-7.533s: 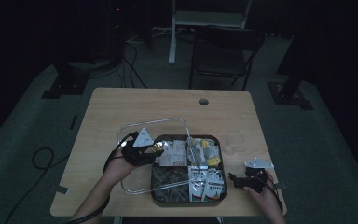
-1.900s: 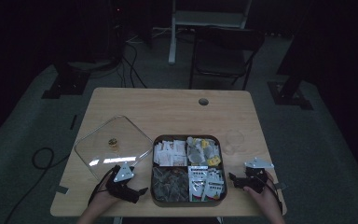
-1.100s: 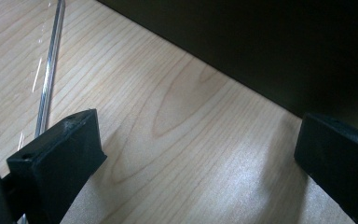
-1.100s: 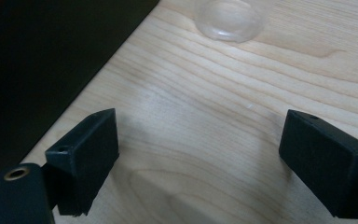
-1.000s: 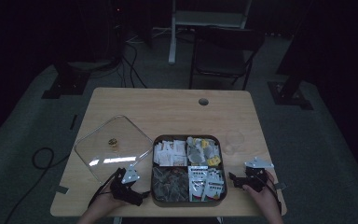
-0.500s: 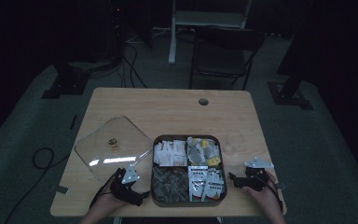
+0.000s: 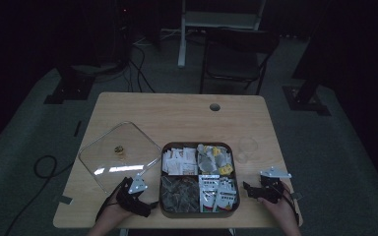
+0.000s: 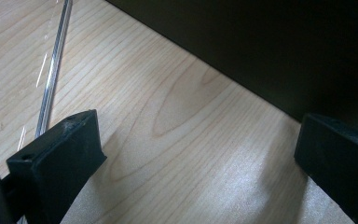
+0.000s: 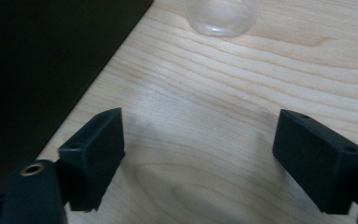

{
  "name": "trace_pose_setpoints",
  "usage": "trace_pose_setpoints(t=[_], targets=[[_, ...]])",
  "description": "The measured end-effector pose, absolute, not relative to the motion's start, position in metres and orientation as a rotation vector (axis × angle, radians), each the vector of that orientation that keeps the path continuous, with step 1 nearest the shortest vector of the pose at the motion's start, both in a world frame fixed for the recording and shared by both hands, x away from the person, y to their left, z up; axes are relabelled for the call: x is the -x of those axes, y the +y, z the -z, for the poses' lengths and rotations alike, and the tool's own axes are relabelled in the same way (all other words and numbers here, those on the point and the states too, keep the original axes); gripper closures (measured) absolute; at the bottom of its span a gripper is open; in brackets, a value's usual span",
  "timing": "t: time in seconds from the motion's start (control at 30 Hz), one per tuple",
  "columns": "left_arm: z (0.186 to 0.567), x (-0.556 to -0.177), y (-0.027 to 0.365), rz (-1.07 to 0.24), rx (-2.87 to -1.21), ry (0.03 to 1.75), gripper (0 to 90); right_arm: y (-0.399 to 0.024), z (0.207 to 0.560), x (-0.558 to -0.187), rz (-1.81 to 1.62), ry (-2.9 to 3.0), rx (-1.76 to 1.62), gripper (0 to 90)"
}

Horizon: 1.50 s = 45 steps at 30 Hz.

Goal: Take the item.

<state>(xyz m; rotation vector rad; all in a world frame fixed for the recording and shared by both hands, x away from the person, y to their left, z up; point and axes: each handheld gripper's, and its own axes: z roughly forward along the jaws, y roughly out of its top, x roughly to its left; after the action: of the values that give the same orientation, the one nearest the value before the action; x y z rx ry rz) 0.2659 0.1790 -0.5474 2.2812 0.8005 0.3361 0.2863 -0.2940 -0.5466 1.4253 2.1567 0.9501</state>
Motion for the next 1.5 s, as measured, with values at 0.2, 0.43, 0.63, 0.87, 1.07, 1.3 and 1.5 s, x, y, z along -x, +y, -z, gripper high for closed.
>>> trace_pose_setpoints(t=[0.2,0.43,0.63,0.87,1.07,1.3,1.5], targets=[[0.547,-0.266,0.179,-0.334,-2.282,0.799,1.2,-0.292,0.54,-0.28,-0.961,2.172,-1.404,16.7],[0.547,-0.266,0.179,-0.335,-2.283,0.799,1.2,-0.284,0.522,-0.274,-1.014,2.169,-1.36,16.7],[0.547,-0.266,0.179,-0.335,-2.282,0.799,1.2,-0.277,0.507,-0.272,-1.088,2.15,-1.359,12.6],[0.547,-0.266,0.179,-0.335,-2.282,0.799,1.2,-0.269,0.492,-0.272,-1.123,2.142,-1.315,12.5],[0.547,-0.266,0.179,-0.335,-2.283,0.799,1.2,-0.26,0.483,-0.276,-1.16,2.161,-1.259,13.6],[0.547,-0.266,0.179,-0.335,-2.282,0.799,1.2,-0.247,0.477,-0.283,-1.158,2.194,-1.168,18.5],[0.547,-0.266,0.179,-0.335,-2.282,0.799,1.2,-0.234,0.475,-0.295,-1.182,2.193,-1.127,21.8]])
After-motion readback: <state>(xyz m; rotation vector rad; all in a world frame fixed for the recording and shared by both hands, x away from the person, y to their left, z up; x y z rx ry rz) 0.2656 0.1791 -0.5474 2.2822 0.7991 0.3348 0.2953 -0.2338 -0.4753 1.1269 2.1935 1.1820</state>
